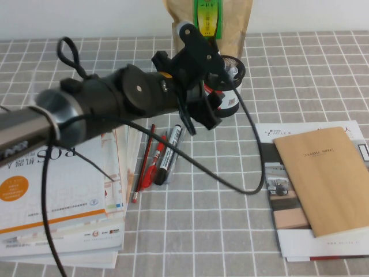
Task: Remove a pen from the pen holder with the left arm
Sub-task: 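Take a marker out of the pen holder and lay it on the table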
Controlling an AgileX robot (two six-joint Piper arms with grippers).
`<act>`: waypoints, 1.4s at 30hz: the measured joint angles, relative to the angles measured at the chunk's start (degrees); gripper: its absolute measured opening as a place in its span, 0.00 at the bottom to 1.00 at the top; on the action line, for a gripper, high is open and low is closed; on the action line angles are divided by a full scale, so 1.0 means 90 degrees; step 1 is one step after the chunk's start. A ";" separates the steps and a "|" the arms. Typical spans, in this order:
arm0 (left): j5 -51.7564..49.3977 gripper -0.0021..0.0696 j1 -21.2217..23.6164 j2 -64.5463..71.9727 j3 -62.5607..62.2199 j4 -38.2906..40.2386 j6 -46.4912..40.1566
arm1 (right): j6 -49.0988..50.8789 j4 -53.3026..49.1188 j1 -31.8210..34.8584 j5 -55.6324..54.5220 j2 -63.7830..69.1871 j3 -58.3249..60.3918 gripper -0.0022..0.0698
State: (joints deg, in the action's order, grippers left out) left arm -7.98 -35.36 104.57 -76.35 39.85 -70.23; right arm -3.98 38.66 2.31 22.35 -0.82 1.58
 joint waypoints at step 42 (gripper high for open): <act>-0.0818 0.03 -0.0045 0.0244 -0.0392 0.1104 0.0000 | 0.0000 0.0164 0.0000 -0.0011 0.0000 0.0000 0.01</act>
State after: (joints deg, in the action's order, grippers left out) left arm -15.34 -35.76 106.76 -79.88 49.79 -70.23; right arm -3.98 40.13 2.31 22.26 -0.82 1.58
